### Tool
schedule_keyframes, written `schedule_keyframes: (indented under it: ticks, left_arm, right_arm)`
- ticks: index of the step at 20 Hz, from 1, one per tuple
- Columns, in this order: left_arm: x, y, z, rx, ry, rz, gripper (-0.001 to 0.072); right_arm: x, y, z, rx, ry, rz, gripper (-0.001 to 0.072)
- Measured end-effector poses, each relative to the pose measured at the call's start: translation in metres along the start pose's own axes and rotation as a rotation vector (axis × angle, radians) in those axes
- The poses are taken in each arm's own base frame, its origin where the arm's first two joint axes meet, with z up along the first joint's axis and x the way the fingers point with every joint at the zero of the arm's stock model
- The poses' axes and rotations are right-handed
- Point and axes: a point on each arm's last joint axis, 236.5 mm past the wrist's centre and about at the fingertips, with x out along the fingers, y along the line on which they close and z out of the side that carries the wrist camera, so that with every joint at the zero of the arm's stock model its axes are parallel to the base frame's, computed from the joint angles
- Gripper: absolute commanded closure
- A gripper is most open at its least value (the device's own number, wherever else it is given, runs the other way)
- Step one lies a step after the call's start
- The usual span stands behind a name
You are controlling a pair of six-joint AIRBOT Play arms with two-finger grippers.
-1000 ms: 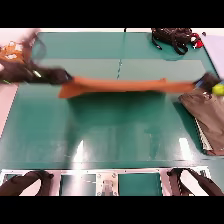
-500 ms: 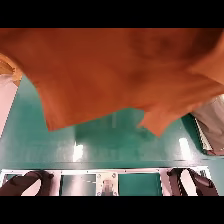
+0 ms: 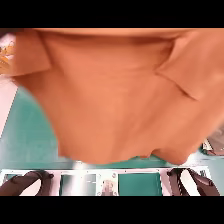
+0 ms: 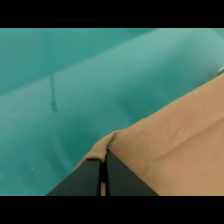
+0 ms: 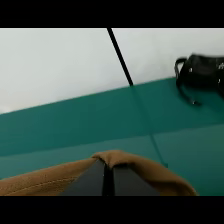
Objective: Fold the shirts.
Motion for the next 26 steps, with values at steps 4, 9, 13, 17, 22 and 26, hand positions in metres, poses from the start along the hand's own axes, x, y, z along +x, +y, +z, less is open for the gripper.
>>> schedule_keyframes:
  ticks: [4,9,13,17,22,26]
  left_arm:
    - [0.127,0.062,-0.059,-0.125,0.187,-0.017,0.0681]
    - [0.246,0.122,-0.125,-0.26,0.271,0.009,0.0681]
    - [0.289,0.154,-0.125,-0.318,0.168,0.066,0.0681]
    - [0.304,0.17,-0.12,-0.327,0.105,0.102,0.0681]
    - [0.316,0.16,-0.166,-0.334,0.257,0.054,0.0681]
    - [0.311,0.143,-0.205,-0.337,0.419,-0.006,0.0681]
  right_arm:
    - [0.107,-0.077,-0.075,0.142,0.166,-0.039,0.0697]
    - [0.224,-0.147,-0.162,0.215,0.34,-0.104,0.0697]
    - [0.29,-0.173,-0.189,0.22,0.387,-0.112,0.0697]
    - [0.323,-0.184,-0.193,0.207,0.391,-0.106,0.0697]
    - [0.315,-0.198,-0.229,0.12,0.552,-0.143,0.0698]
    - [0.295,-0.215,-0.259,0.073,0.695,-0.212,0.0697]
